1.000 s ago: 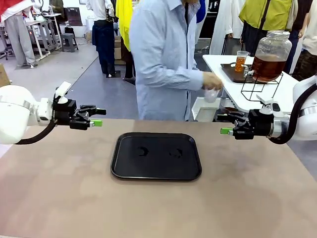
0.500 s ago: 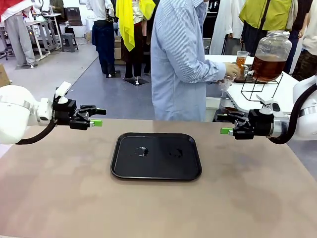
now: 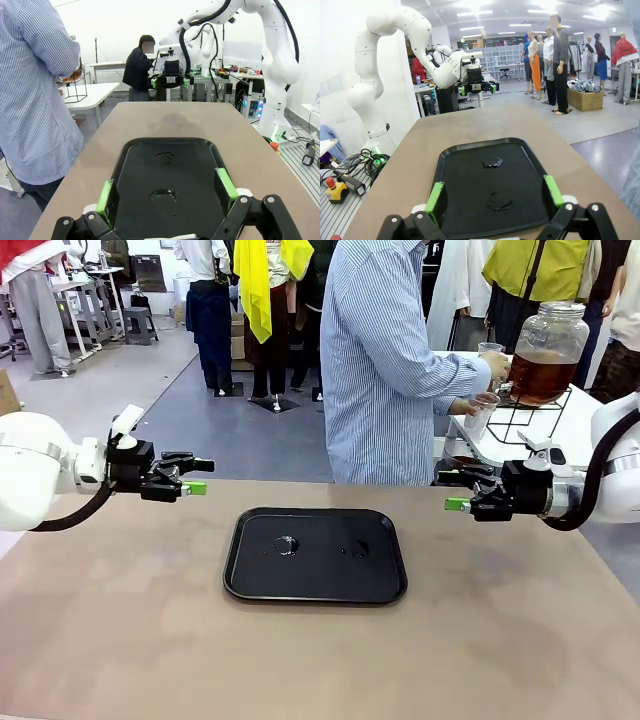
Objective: Pour the drink into the iced cup.
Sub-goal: Open the gripper to release the iced cup you were holding.
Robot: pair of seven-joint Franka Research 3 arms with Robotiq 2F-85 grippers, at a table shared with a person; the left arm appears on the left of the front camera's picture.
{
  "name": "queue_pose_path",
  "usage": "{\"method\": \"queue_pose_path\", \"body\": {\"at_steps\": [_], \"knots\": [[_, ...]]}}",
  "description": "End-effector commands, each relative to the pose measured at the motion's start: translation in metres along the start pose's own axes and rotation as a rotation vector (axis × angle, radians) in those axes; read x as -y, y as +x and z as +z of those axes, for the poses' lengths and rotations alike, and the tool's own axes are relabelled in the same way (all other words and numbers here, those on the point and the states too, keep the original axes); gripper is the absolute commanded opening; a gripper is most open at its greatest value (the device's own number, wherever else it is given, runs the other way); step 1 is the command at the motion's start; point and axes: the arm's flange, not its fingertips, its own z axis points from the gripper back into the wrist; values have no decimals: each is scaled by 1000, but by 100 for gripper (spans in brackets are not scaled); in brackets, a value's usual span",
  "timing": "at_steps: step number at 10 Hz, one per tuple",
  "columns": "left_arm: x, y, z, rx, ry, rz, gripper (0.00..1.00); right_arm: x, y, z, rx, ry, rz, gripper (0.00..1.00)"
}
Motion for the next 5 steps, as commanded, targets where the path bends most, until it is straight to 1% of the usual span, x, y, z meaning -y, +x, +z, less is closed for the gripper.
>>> {"method": "queue_pose_path", "body": {"at_steps": [1, 5], "knots": [[-1, 1, -1, -1, 1, -3, 100, 1, 3, -2, -3, 2, 6, 100], [-1, 1, -1, -1, 1, -3, 100, 1, 3, -2, -3, 2, 6, 100]]}}
